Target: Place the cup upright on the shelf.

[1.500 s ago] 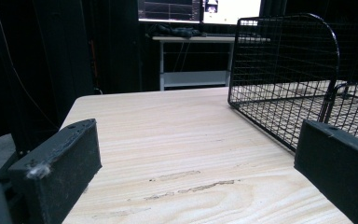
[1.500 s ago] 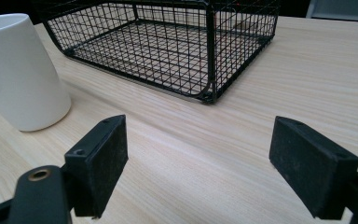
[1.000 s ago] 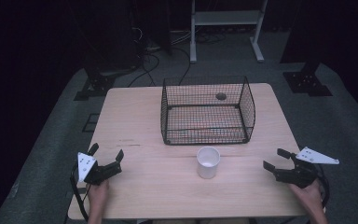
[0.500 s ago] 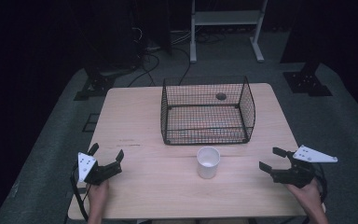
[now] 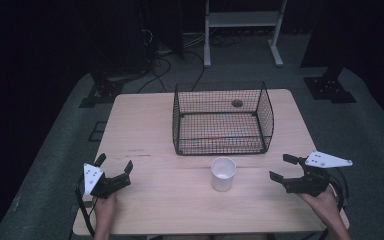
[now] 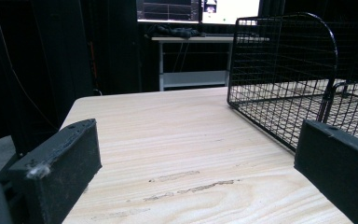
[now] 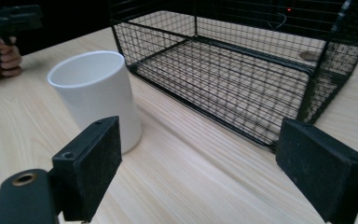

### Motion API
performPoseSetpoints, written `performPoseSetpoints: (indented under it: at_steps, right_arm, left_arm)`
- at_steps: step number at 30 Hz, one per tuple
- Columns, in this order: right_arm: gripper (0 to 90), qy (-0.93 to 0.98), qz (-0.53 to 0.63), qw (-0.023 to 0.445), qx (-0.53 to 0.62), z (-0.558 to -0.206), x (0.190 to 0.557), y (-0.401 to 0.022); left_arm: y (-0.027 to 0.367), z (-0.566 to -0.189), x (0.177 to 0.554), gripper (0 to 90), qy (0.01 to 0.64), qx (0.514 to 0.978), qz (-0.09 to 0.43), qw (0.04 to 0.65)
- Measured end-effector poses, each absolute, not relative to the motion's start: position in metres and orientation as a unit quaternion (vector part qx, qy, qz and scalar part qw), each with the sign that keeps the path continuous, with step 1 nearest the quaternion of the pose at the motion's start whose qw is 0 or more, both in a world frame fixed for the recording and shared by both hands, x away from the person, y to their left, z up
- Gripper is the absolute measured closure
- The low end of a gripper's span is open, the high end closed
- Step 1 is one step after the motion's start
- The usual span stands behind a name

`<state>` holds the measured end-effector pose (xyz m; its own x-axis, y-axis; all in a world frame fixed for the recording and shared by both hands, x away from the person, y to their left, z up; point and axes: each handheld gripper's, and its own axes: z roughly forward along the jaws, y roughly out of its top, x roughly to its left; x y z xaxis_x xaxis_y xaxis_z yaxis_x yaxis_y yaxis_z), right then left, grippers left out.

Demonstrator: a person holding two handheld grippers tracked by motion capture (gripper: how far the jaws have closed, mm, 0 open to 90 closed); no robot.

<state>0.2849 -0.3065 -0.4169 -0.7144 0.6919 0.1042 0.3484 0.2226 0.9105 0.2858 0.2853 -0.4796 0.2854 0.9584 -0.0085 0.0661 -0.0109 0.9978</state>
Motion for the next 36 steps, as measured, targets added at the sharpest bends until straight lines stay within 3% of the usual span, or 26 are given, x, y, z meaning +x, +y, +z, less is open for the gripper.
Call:
performPoseSetpoints:
  at_steps: [20, 36]
  right_arm:
    - [12.3, 0.783, 0.525, 0.146, 0.301, -0.399, 0.294, -0.268]
    - [9.7, 0.798, 0.515, 0.126, 0.286, -0.406, 0.297, -0.246]
  left_arm:
    - [0.286, -0.480, 0.286, 0.0, 0.439, 0.583, 0.406, 0.550]
    - [0.286, -0.480, 0.286, 0.0, 0.439, 0.583, 0.406, 0.550]
